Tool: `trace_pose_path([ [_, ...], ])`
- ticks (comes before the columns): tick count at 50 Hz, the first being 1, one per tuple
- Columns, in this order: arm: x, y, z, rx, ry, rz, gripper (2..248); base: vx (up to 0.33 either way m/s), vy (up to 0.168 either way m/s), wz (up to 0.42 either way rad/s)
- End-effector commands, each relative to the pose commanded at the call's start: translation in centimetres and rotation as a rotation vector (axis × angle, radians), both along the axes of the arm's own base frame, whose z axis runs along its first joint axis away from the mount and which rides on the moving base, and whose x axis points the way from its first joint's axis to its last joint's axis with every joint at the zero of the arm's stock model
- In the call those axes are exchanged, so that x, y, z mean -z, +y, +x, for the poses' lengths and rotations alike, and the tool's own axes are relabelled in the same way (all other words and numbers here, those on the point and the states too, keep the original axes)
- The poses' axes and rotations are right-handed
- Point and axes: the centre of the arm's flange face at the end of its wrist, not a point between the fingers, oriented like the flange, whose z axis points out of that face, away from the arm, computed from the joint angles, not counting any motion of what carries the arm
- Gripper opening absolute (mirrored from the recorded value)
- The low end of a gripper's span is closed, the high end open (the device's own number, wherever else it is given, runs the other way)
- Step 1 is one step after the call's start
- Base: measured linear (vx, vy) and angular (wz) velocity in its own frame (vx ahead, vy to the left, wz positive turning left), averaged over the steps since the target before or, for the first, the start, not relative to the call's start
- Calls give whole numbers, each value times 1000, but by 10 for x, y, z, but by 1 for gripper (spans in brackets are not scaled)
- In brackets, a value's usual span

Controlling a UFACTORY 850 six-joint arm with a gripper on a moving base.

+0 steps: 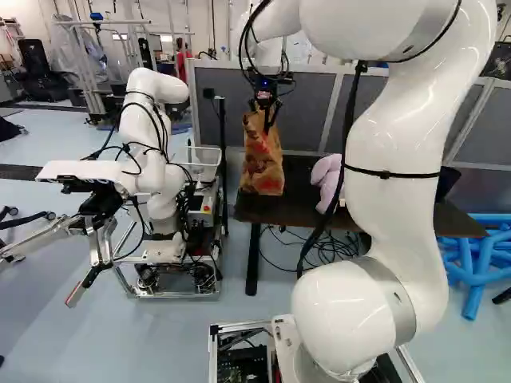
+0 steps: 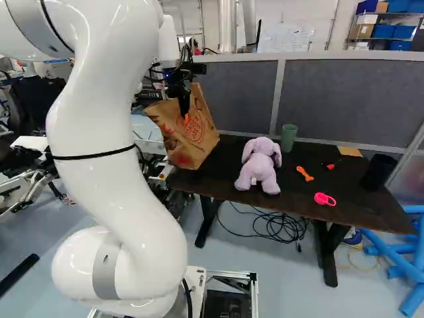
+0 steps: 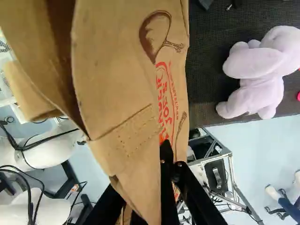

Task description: Pick up the bag on the ground and place it on the table

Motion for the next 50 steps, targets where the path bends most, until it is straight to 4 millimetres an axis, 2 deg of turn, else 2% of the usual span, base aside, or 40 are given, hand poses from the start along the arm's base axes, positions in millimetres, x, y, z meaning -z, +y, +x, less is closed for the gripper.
trace_pose_path([
  [23,35,2,35,1,-25,4,22,0,0,0],
  [50,77,4,65,3,-5,3,22,0,0,0],
])
